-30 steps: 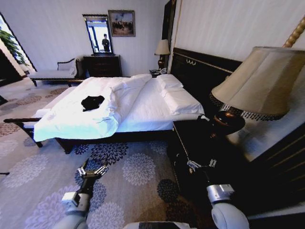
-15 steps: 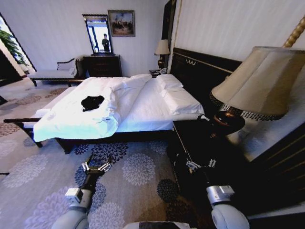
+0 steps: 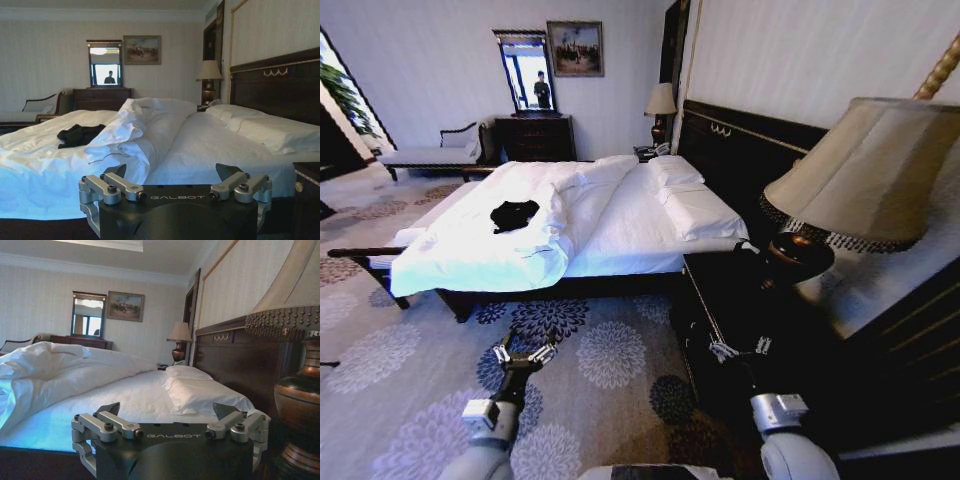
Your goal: Fold the clothes on the bed.
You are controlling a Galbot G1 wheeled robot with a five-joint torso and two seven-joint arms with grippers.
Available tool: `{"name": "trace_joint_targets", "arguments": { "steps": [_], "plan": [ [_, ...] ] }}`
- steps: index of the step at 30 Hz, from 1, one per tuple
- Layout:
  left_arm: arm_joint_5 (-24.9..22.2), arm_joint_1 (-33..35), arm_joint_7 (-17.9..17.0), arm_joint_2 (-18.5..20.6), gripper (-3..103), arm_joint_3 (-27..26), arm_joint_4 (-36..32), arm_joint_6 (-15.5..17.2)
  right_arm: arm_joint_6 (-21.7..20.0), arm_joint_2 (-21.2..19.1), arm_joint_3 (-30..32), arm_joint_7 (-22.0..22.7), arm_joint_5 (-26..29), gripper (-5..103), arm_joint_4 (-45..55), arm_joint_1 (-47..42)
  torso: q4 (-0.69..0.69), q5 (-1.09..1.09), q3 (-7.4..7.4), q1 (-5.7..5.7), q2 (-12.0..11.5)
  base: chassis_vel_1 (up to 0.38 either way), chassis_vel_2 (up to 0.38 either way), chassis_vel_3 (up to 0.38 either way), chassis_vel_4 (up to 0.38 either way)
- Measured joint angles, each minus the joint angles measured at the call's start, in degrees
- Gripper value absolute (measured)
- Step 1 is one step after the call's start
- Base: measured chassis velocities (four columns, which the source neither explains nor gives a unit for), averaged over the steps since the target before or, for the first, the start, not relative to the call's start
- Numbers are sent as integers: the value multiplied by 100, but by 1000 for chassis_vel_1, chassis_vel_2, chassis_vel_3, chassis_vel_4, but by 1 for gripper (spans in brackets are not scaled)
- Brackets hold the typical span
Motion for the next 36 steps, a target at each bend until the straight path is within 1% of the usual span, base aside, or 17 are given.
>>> {"name": "trace_joint_targets", "arguments": {
  "steps": [20, 31, 36],
  "plan": [
    [-55, -9, -12, 11, 100, -31, -21, 37, 16, 14, 15, -29, 0, 100, -45, 92, 0, 0, 0, 0, 0, 0, 0, 0, 0],
    [-109, -16, -16, 75, 100, -42, -48, 58, 116, 157, 22, 1, -178, 100, -22, 26, -1, 0, 0, 0, 0, 0, 0, 0, 0],
    [-145, -36, -22, 53, 100, -36, -43, 63, 117, 181, 37, 20, -162, 100, 21, 23, 0, 0, 0, 0, 0, 0, 0, 0, 0]
  ]
}}
